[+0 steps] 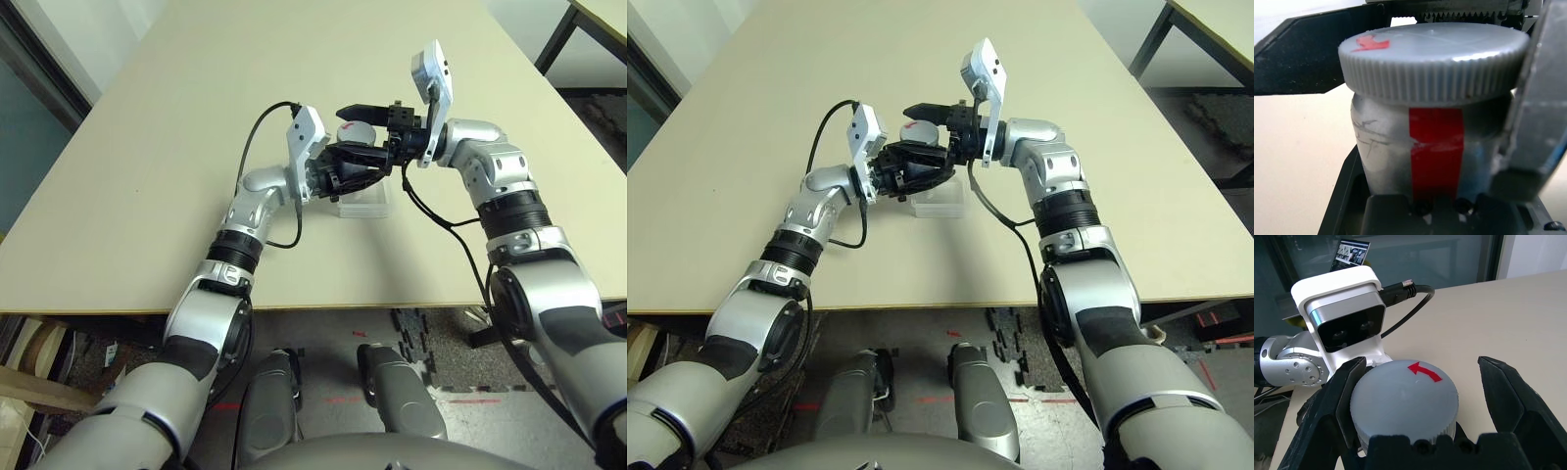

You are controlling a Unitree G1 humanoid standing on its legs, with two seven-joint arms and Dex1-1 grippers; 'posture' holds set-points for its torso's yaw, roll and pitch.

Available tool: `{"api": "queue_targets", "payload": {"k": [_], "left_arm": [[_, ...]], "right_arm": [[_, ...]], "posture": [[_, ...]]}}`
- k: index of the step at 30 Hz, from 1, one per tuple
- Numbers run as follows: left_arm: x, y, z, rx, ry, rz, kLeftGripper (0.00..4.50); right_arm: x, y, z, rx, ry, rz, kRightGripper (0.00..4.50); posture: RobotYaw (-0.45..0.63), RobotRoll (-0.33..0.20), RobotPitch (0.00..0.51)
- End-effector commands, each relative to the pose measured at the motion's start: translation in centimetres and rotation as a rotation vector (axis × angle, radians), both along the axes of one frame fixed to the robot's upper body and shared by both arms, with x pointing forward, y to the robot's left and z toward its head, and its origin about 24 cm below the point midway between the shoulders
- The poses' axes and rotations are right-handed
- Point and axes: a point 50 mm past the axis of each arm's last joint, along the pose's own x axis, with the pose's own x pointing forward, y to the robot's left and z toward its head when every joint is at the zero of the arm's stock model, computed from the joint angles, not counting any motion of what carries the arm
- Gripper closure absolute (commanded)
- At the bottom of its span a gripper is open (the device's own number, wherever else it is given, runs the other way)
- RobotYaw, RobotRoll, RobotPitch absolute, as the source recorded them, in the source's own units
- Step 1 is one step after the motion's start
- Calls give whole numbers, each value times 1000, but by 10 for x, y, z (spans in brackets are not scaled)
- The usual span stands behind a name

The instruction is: Pour the medicine from the bottle into the box.

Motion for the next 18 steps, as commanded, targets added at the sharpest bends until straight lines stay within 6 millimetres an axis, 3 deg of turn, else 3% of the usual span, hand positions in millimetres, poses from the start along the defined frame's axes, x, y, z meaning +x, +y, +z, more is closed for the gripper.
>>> {"api": "queue_targets", "payload": {"k": [1, 18], "left_arm": [[-3, 1, -3, 20, -5, -22, 1897], [-2, 0, 0, 10, -3, -21, 1897]], "right_arm": [[4, -12, 6, 3, -4, -50, 0], [-5, -55, 4, -21, 50, -67, 0]], "posture": [[-206, 0, 146], [-216, 0, 151]]}}
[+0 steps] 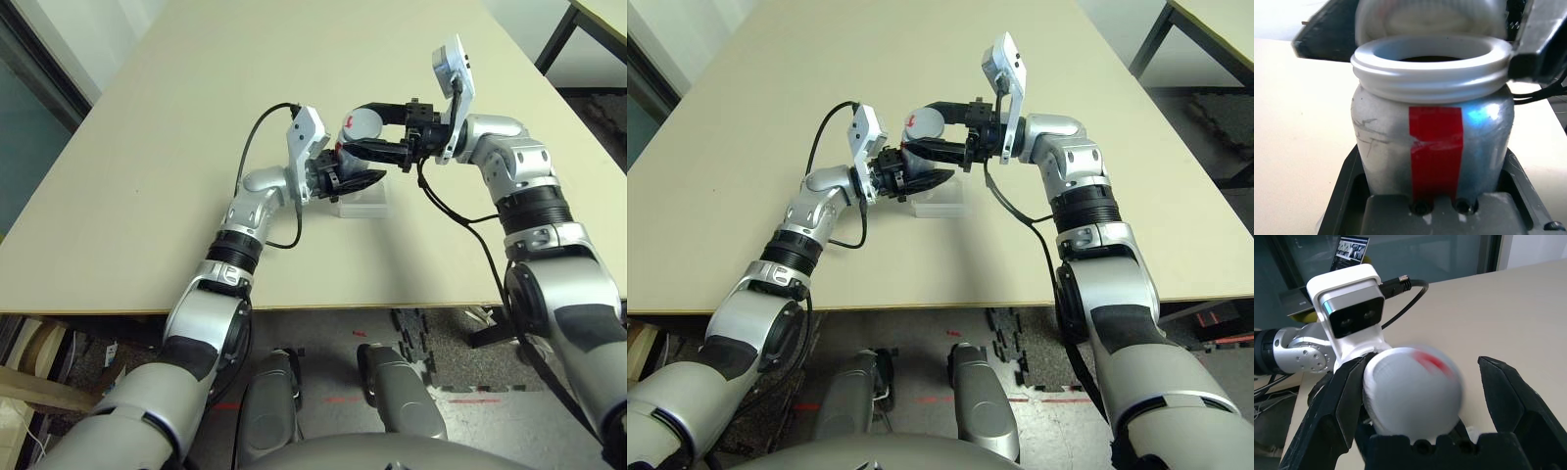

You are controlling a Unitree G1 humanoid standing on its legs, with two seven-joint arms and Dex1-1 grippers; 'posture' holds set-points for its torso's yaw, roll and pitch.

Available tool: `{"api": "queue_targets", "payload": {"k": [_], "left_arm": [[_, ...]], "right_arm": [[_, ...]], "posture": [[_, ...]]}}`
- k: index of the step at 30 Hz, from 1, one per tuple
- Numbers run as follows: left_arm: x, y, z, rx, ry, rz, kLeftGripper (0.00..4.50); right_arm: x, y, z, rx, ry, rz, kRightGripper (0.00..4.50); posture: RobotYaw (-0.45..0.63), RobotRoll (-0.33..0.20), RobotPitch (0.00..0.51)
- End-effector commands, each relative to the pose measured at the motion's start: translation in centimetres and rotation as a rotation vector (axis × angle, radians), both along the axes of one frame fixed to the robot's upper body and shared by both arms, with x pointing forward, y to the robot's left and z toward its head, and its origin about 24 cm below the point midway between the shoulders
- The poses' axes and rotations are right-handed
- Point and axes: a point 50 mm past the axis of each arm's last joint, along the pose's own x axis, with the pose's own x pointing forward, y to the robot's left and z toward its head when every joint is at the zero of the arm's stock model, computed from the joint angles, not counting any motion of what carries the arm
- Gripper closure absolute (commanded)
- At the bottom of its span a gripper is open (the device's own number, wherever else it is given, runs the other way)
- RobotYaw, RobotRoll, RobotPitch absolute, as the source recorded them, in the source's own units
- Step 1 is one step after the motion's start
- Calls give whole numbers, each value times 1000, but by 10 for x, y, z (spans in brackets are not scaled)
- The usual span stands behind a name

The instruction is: Pour the medicine from the bottle into the box.

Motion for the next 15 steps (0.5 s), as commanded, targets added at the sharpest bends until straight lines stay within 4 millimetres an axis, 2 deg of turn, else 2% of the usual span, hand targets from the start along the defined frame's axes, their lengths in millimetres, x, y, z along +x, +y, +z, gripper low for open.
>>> {"api": "queue_targets", "payload": {"k": [1, 15], "left_arm": [[-2, 1, 1, 6, -20, -21, 1897], [3, 12, 2, 14, -26, 24, 1897]], "right_arm": [[-2, -24, 0, 0, 16, -56, 0], [-4, -33, 1, 9, -3, -111, 0]], "posture": [[-216, 0, 150], [-216, 0, 149]]}}
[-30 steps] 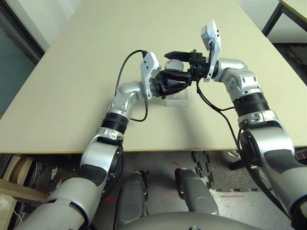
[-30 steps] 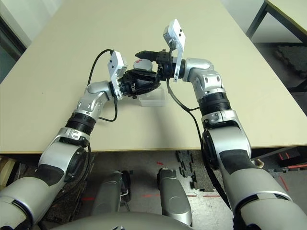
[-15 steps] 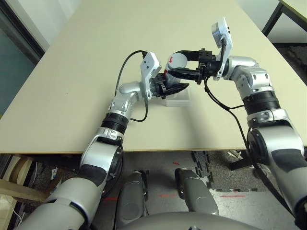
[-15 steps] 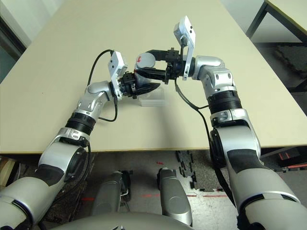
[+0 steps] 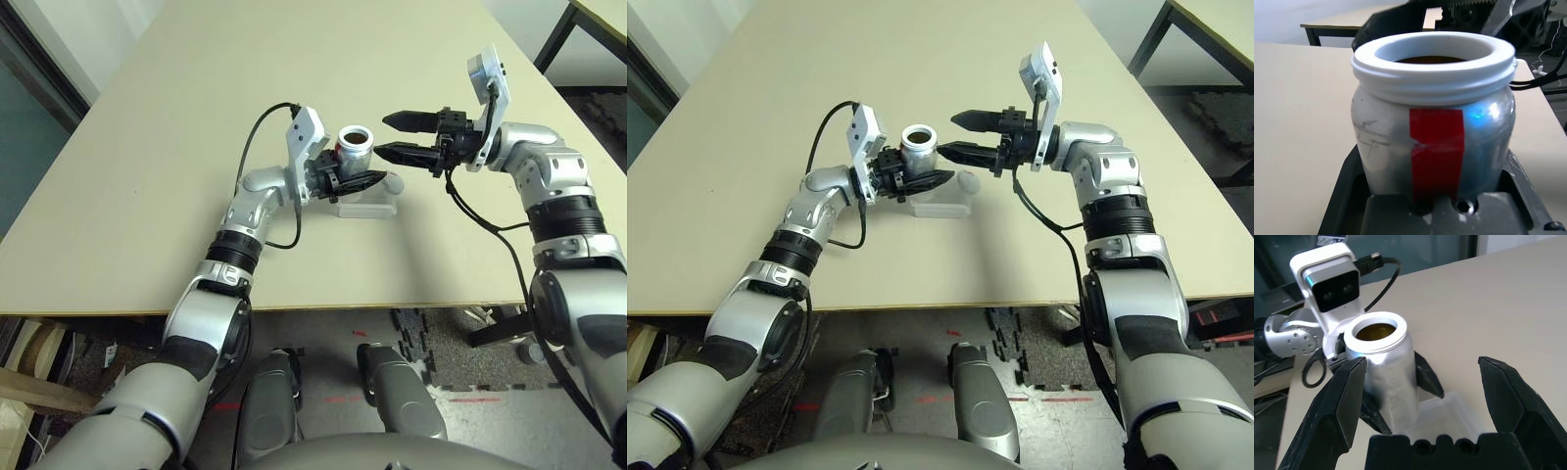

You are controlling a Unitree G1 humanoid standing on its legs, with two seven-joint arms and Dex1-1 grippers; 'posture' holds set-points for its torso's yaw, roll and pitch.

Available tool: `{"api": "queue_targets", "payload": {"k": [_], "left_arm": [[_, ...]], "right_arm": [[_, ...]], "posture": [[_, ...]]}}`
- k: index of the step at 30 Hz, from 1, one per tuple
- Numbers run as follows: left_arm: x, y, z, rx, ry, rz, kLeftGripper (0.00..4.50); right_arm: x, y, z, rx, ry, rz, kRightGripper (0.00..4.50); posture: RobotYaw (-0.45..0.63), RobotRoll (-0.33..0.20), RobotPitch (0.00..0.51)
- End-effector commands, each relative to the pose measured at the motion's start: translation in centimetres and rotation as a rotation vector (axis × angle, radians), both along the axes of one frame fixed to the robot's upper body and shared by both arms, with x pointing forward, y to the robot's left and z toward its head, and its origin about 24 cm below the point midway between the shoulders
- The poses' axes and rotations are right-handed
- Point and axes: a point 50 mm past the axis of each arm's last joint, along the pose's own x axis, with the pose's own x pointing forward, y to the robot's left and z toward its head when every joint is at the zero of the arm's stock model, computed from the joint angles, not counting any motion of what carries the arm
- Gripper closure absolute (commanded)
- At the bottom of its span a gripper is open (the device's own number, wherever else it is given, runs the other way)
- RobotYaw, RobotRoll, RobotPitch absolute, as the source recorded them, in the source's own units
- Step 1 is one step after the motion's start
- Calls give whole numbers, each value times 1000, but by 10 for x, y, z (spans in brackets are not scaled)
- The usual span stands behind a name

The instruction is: Pour the medicine from the bottle into the box.

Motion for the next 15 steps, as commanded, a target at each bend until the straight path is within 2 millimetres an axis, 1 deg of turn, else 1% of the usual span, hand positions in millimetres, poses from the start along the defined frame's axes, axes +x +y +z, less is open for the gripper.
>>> {"api": "queue_targets", "payload": {"k": [1, 7, 15], "left_arm": [[3, 7, 2, 8, -10, 25, 1897], [6, 11, 5, 4, -21, 51, 1897], [11, 19, 10, 11, -45, 102, 1897]], "right_arm": [[-1, -6, 4, 9, -31, -38, 0], [-2, -13, 3, -14, -41, -74, 0], [-4, -22, -3, -103, -57, -138, 0]], "posture": [[-216, 0, 148], [-219, 0, 143], [-223, 0, 140]]}}
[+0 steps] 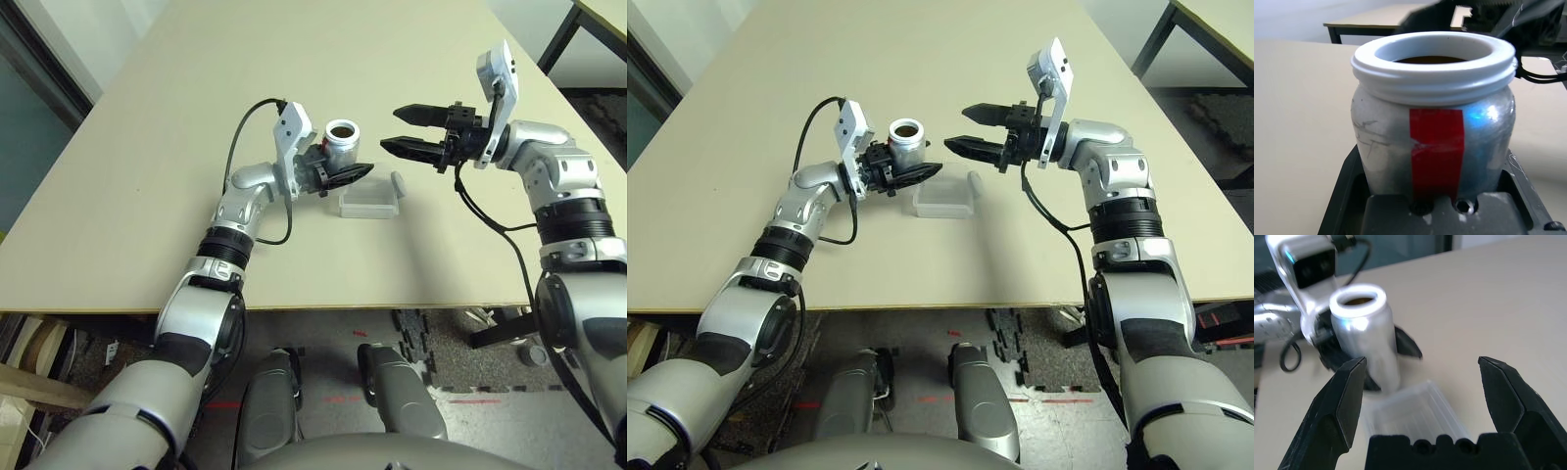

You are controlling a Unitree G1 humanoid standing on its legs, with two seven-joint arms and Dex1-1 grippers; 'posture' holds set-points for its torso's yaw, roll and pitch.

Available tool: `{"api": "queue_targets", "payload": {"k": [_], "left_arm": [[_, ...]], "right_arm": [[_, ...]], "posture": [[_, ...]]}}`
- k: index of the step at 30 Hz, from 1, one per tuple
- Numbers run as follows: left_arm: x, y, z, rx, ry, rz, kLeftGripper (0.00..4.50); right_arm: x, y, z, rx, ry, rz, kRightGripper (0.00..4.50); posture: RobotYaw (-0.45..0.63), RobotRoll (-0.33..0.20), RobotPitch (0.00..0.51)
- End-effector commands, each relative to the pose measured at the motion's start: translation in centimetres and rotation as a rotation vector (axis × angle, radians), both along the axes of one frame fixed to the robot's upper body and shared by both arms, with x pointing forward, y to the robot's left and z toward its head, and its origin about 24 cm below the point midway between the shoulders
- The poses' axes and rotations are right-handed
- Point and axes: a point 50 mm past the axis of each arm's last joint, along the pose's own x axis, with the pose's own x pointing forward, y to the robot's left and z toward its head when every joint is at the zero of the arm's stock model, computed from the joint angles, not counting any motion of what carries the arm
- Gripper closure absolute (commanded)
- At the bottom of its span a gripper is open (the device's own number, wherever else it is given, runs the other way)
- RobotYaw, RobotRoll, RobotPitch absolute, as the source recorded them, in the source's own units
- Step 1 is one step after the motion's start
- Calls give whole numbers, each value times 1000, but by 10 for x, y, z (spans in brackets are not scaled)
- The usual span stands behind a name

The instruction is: Pour the medicine from the bottle into the box.

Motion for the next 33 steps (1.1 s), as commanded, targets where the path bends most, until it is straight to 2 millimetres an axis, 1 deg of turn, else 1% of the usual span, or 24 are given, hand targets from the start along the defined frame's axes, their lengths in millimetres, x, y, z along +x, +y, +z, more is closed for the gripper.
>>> {"api": "queue_targets", "payload": {"k": [1, 9, 13, 16, 18, 21, 24, 30, 33], "left_arm": [[4, 6, 4, 27, -22, 35, 1897], [12, 15, 9, 65, -47, 106, 1897], [16, 22, 11, 92, -50, 140, 1897], [19, 26, 12, 113, -52, 167, 1897], [21, 29, 12, 134, -56, 185, 1897], [22, 32, 12, 154, -56, 203, 1897], [23, 34, 10, 189, -48, 213, 1897], [25, 36, 7, 264, -53, 237, 1897], [27, 33, 8, 301, -60, 244, 1897]], "right_arm": [[-3, -6, -3, -59, -17, -36, 0], [-14, -33, -16, -159, 14, -116, 0], [-25, -55, -23, -200, 36, -170, 0], [-32, -62, -27, -233, 38, -172, 0], [-35, -66, -30, -271, 26, -180, 0], [-40, -71, -30, -255, 34, -195, 0], [-45, -74, -34, -240, 47, -208, 0], [-52, -76, -46, -214, 79, -224, 0], [-53, -76, -50, -205, 89, -227, 0]], "posture": [[-222, 0, 139], [-222, 0, 141], [-232, 0, 143], [-234, 0, 144], [-233, 0, 144], [-231, 0, 142], [-234, 0, 140], [-241, 0, 136], [-242, 0, 136]]}}
